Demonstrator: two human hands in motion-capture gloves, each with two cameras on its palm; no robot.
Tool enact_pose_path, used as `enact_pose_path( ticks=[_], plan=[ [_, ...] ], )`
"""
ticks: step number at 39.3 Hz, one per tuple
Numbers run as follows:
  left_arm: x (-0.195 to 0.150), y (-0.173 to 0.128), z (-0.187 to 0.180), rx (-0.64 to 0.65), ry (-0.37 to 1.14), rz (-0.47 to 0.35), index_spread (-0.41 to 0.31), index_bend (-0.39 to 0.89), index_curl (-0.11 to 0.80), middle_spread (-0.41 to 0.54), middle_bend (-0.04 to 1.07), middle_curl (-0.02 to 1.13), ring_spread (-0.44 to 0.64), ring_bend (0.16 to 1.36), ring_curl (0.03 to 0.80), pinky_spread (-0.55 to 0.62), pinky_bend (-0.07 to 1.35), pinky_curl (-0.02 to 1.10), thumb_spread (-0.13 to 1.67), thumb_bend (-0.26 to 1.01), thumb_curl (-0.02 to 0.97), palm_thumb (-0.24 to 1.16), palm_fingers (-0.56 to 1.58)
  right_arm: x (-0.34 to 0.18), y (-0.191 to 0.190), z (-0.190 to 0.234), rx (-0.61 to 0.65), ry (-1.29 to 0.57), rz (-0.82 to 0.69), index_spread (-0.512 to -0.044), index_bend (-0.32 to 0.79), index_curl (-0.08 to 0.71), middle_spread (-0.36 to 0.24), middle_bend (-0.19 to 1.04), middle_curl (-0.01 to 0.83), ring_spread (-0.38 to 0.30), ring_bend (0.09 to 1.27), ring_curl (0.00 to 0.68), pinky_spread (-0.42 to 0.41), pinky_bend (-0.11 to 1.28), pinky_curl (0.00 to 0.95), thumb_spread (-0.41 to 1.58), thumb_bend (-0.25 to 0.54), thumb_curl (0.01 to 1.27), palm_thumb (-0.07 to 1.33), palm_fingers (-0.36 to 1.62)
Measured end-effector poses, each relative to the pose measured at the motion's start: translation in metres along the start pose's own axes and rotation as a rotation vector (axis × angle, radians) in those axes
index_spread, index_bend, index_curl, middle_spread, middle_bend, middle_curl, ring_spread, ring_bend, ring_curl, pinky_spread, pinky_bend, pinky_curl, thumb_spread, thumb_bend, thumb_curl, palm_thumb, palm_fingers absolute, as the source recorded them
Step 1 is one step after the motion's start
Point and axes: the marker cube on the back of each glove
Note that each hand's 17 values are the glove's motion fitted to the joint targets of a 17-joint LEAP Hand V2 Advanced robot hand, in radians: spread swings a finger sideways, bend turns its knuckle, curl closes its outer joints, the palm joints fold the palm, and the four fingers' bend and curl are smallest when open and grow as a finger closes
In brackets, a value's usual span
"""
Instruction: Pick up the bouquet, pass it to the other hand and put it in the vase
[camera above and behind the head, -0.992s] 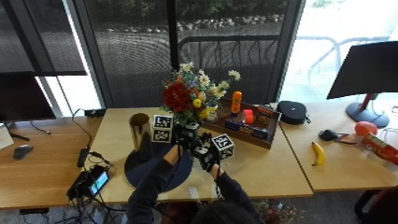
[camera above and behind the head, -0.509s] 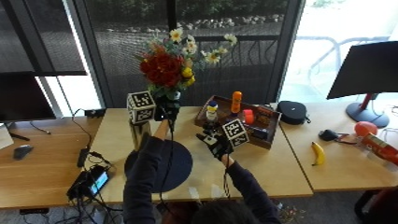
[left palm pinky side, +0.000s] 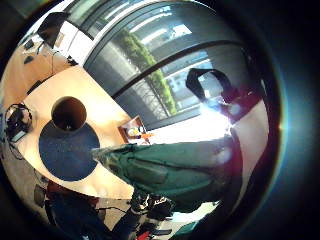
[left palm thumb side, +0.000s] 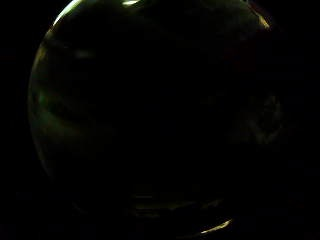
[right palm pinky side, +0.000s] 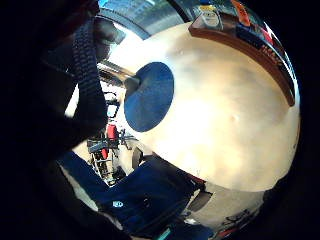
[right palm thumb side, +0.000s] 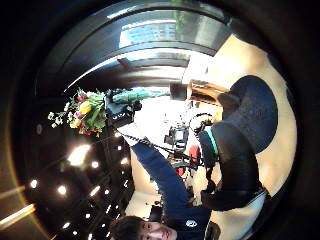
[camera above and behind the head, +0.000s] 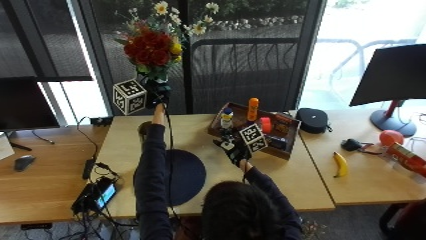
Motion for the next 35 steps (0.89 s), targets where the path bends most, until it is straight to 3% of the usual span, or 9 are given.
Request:
enact_pose_path(
  ticks=[15,20,24,27,29,30,32,33,35],
  plan=[
    [-0.049,-0.064,-0.003,0.053,-0.013,-0.074,-0.297,0.31,0.595,-0.293,0.53,0.55,-0.34,0.51,0.461,-0.32,0.35,0.44,0.11,-0.04,0.758,0.99,1.25,0.024,-0.019,-0.013,0.020,0.034,0.031,-0.295,0.16,0.320,0.006,0.15,0.304,0.010,0.43,0.374,0.229,0.55,0.383,1.13,-0.015,0.35,0.80,0.39],
    [-0.076,-0.079,-0.001,0.022,-0.025,-0.098,-0.296,0.30,0.602,-0.300,0.53,0.55,-0.34,0.51,0.462,-0.32,0.35,0.44,0.10,-0.04,0.762,0.99,1.25,0.031,-0.029,-0.018,0.139,0.143,-0.037,-0.292,0.16,0.321,0.009,0.15,0.298,0.012,0.43,0.370,0.233,0.55,0.379,1.13,-0.017,0.35,0.80,0.39],
    [-0.115,-0.088,-0.003,-0.101,-0.041,-0.119,-0.297,0.28,0.604,-0.301,0.52,0.55,-0.34,0.51,0.464,-0.33,0.37,0.45,0.14,-0.05,0.759,0.95,1.25,0.045,-0.041,-0.027,0.354,0.359,-0.115,-0.291,0.16,0.322,0.010,0.15,0.294,0.013,0.42,0.367,0.234,0.55,0.376,1.14,-0.017,0.36,0.80,0.39],
    [-0.162,-0.086,-0.010,-0.338,-0.092,-0.160,-0.294,0.23,0.595,-0.309,0.51,0.55,-0.34,0.52,0.463,-0.33,0.38,0.46,0.35,-0.11,0.714,0.81,1.22,0.046,-0.030,-0.022,0.324,0.331,-0.093,-0.290,0.17,0.326,0.011,0.16,0.292,0.014,0.42,0.364,0.235,0.54,0.373,1.14,-0.017,0.36,0.80,0.40],
    [-0.204,-0.080,-0.019,-0.508,-0.160,-0.196,-0.277,0.18,0.585,-0.301,0.49,0.55,-0.33,0.50,0.456,-0.31,0.36,0.45,0.49,-0.11,0.669,0.73,1.08,0.043,-0.015,-0.016,0.219,0.223,-0.032,-0.286,0.17,0.328,0.011,0.16,0.290,0.014,0.41,0.361,0.235,0.54,0.371,1.14,-0.016,0.36,0.80,0.41],
    [-0.226,-0.077,-0.024,-0.576,-0.202,-0.218,-0.231,0.12,0.567,-0.266,0.44,0.54,-0.25,0.38,0.426,-0.21,0.27,0.43,0.52,-0.15,0.634,0.63,0.63,0.042,-0.008,-0.014,0.171,0.171,-0.015,-0.284,0.17,0.331,0.011,0.16,0.290,0.014,0.41,0.360,0.236,0.54,0.370,1.14,-0.016,0.36,0.80,0.41],
    [-0.270,-0.067,-0.037,-0.668,-0.286,-0.267,-0.117,-0.01,0.542,-0.101,0.30,0.58,-0.05,0.43,0.545,0.02,0.37,0.54,0.58,-0.14,0.593,0.54,-0.06,0.045,-0.002,-0.013,0.129,0.125,-0.040,-0.281,0.19,0.337,0.011,0.15,0.288,0.015,0.40,0.357,0.235,0.52,0.366,1.14,-0.017,0.36,0.80,0.42],
    [-0.288,-0.062,-0.044,-0.690,-0.316,-0.289,-0.087,0.02,0.536,-0.059,0.30,0.61,0.00,0.45,0.561,0.07,0.40,0.55,0.60,-0.12,0.578,0.52,-0.09,0.051,-0.003,-0.015,0.136,0.133,-0.074,-0.281,0.18,0.339,0.011,0.15,0.286,0.015,0.40,0.357,0.235,0.52,0.365,1.14,-0.017,0.37,0.80,0.42],
    [-0.312,-0.052,-0.058,-0.700,-0.339,-0.309,-0.035,0.00,0.475,0.019,0.21,0.54,0.10,0.43,0.487,0.17,0.39,0.50,0.65,-0.09,0.553,0.49,-0.11,0.061,-0.003,-0.018,0.152,0.152,-0.105,-0.275,0.18,0.342,0.012,0.15,0.284,0.015,0.40,0.355,0.236,0.51,0.362,1.14,-0.014,0.37,0.81,0.42]
  ],
)
